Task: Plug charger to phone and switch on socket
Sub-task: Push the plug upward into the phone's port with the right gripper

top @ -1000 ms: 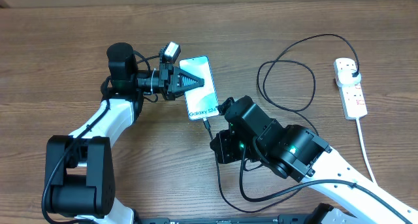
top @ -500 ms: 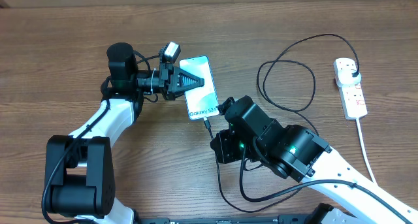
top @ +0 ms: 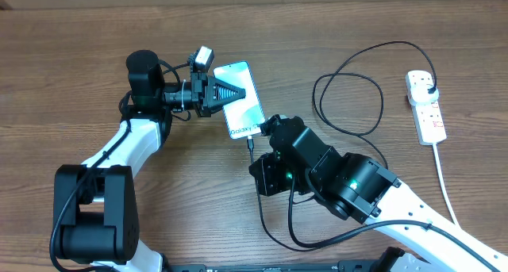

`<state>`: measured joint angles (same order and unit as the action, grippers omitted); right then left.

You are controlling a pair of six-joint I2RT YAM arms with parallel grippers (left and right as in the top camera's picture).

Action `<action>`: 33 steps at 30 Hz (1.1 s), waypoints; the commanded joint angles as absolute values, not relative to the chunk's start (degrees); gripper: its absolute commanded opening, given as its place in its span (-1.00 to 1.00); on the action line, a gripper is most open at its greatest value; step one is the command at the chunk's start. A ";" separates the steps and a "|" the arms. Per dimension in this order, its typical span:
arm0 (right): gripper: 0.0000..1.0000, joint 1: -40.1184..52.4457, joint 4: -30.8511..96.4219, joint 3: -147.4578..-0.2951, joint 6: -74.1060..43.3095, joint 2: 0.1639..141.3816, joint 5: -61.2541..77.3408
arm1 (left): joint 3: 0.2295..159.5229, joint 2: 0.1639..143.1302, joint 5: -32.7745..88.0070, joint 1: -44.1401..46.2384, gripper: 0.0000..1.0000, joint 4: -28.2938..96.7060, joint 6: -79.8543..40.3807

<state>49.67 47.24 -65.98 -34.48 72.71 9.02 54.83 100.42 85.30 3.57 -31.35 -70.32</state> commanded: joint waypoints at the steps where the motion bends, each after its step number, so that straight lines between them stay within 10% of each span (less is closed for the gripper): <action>1: -0.92 49.17 43.72 -66.06 -34.04 72.47 4.49 | 55.96 100.40 90.13 4.19 -0.92 -31.53 -69.78; 33: -0.92 49.17 43.81 -66.08 -32.56 75.68 -3.75 | 55.90 100.40 90.56 4.21 -0.92 -31.53 -65.01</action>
<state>50.02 45.50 -65.45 -32.91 76.40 0.38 54.92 100.44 84.73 3.60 -31.33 -68.90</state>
